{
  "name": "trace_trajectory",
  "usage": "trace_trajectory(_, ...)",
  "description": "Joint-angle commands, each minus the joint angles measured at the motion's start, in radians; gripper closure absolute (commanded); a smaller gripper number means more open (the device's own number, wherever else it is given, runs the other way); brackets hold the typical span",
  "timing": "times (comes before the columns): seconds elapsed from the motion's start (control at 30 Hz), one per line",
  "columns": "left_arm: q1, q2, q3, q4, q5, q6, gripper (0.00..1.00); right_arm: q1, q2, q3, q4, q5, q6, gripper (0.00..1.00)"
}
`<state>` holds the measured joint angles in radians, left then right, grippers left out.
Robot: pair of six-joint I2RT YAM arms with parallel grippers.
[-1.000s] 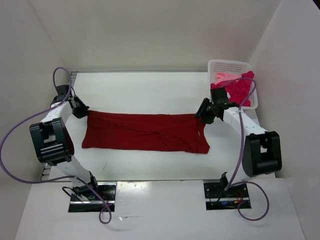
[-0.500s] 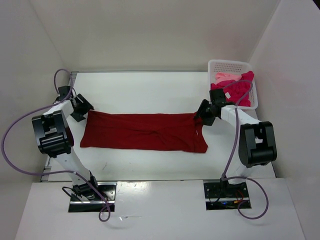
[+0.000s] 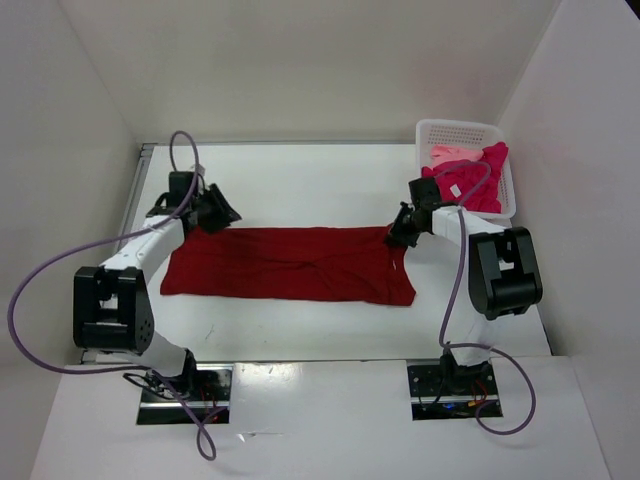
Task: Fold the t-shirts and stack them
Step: Fold the other side of the tshirt into a rectangle
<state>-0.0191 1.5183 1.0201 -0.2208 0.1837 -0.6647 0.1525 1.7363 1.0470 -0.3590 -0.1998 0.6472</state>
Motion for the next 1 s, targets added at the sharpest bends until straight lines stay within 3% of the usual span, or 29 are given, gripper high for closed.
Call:
trace_trajectory(0.0, -0.091, -0.045, -0.049, -0.033, 0.035, -0.03, 0.53, 0.007, 0.004, 0.082, 0.039, 0.049, 0.014, 0.96)
trace_trajectory(0.17, -0.286, -0.104, -0.058, -0.052, 0.059, -0.067, 0.66, 0.007, -0.026, 0.111, 0.008, 0.124, 0.039, 1.0)
trace_trajectory(0.2, -0.324, -0.104, -0.058, -0.052, 0.059, -0.083, 0.68, 0.007, -0.026, 0.099, 0.02, 0.116, 0.051, 0.96)
trace_trajectory(0.23, -0.396, -0.104, -0.058, -0.04, 0.071, -0.117, 0.69, 0.007, -0.038, 0.085, 0.02, 0.115, 0.051, 0.77)
trace_trajectory(0.3, -0.498, -0.104, -0.083, 0.001, 0.083, -0.178, 0.71, 0.016, -0.097, 0.07, 0.02, 0.138, 0.062, 0.55)
trace_trajectory(0.33, -0.528, -0.104, -0.083, 0.016, 0.095, -0.195, 0.71, 0.016, -0.098, 0.07, 0.007, 0.138, 0.062, 0.53)
trace_trajectory(0.43, -0.619, -0.065, -0.083, 0.088, 0.107, -0.248, 0.71, 0.016, -0.195, 0.07, -0.035, 0.161, 0.062, 0.55)
trace_trajectory(0.63, -0.72, 0.052, -0.035, 0.108, 0.103, -0.292, 0.71, 0.044, -0.303, 0.051, -0.111, 0.111, 0.051, 0.8)
trace_trajectory(0.8, -0.726, 0.04, -0.106, 0.181, 0.036, -0.374, 0.68, 0.044, -0.434, -0.027, -0.149, 0.102, 0.06, 0.81)
trace_trajectory(0.97, -0.726, 0.132, -0.091, 0.222, 0.058, -0.391, 0.56, 0.044, -0.525, -0.086, -0.185, 0.065, 0.061, 0.81)
